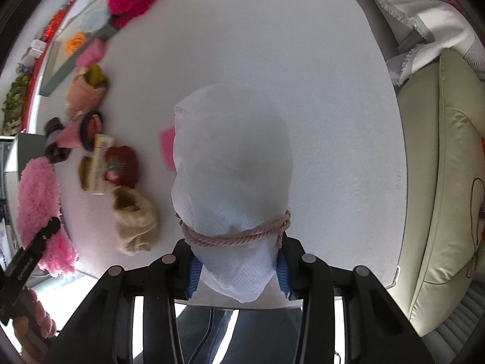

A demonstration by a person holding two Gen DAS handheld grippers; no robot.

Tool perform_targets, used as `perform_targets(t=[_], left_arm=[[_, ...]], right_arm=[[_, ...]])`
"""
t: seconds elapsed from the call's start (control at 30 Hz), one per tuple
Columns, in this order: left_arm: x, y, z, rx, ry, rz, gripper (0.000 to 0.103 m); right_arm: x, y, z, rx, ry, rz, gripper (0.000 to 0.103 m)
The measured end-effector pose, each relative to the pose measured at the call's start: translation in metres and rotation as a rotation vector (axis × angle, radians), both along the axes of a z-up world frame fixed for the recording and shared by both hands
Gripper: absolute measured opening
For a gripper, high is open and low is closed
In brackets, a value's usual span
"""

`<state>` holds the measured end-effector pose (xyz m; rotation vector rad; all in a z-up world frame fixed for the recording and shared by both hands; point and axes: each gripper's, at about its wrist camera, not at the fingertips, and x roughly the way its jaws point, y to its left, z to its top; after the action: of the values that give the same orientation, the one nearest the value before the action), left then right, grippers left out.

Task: Organize soft objects
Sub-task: 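Carry both held bundles up and over into the white box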

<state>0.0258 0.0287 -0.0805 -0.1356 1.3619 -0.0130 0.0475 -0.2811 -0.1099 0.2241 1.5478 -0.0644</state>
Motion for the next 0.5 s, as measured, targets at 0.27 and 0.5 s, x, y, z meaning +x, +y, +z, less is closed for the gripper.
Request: perform_targets(t=[0.27,0.5], left_arm=[[-0.022,0.016,0.026,-0.011,-0.069,0.017,0.047],[-0.033,0.043,0.040,-0.011,-0.120,0.083,0.047]], right_arm=[[0.005,0.040,0.035,0.006,-0.049,0.074,0.044],[0.007,0.091,0.061,0.000,-0.087,0.185,0.044]])
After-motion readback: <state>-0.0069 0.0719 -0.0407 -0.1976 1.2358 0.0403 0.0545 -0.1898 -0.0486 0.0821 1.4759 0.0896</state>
